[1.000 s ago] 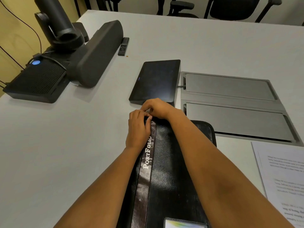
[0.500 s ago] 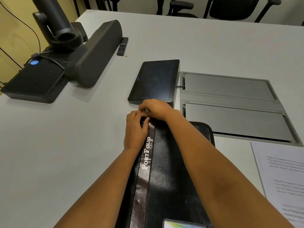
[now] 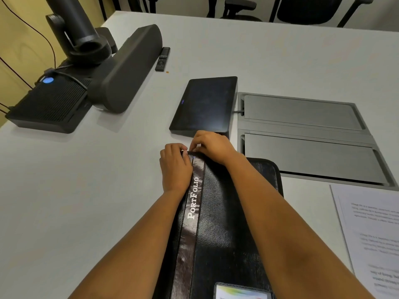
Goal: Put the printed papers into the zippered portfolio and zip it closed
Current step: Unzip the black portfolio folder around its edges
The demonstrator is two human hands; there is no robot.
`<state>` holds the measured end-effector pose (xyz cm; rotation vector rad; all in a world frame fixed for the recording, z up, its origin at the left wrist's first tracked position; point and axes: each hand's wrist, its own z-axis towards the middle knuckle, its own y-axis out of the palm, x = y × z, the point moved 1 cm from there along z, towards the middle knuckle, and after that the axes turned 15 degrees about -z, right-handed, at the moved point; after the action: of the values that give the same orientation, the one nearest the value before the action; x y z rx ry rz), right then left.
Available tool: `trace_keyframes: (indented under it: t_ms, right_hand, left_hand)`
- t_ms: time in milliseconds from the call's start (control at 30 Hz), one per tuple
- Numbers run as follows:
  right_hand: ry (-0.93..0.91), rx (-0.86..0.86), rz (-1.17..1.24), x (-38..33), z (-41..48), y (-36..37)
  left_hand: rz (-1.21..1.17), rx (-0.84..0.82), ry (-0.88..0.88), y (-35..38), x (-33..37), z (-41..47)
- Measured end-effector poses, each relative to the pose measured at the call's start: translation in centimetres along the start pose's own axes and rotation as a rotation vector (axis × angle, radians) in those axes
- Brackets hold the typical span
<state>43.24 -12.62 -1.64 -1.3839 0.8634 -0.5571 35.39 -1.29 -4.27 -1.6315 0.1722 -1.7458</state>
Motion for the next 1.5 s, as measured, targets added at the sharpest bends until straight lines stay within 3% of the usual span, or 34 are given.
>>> trace_keyframes:
  t_ms: [300,467,633,833,1067,1367,1500]
  right_hand:
    - [0.132,0.029,-0.031,5.0,-5.1,-0.8]
    - [0.096,-0.003,-0.075,4.4,-4.4,-1.2]
    - [0.016,-0.065,-0.121,4.4,-4.1,-1.7]
    - [0.066,-0.008,-0.115,5.8,-6.0,-1.6]
    - [0.370,0.040,-0.051,12.2,-13.6,-2.2]
    - [0.482,0.088,0.086,11.8,-15.0,-1.3]
    - [0.494,0.096,0.128,11.6,-15.1,-1.3]
  left_hand:
    - [0.115,-0.033,0.113,0.0,0.2,-0.4]
    - [0.185,-0.245,0.356,0.8,0.5,-0.9]
    - [0.210,-0.259,0.334,1.1,0.0,-0.8]
    - [0.237,-0.254,0.340,1.1,0.0,-0.6]
    - [0.258,-0.256,0.353,0.9,-0.1,-0.4]
    - [0.276,-0.317,0.312,2.9,5.4,-4.3]
    - [0.365,-0.397,0.107,7.0,9.5,-10.7]
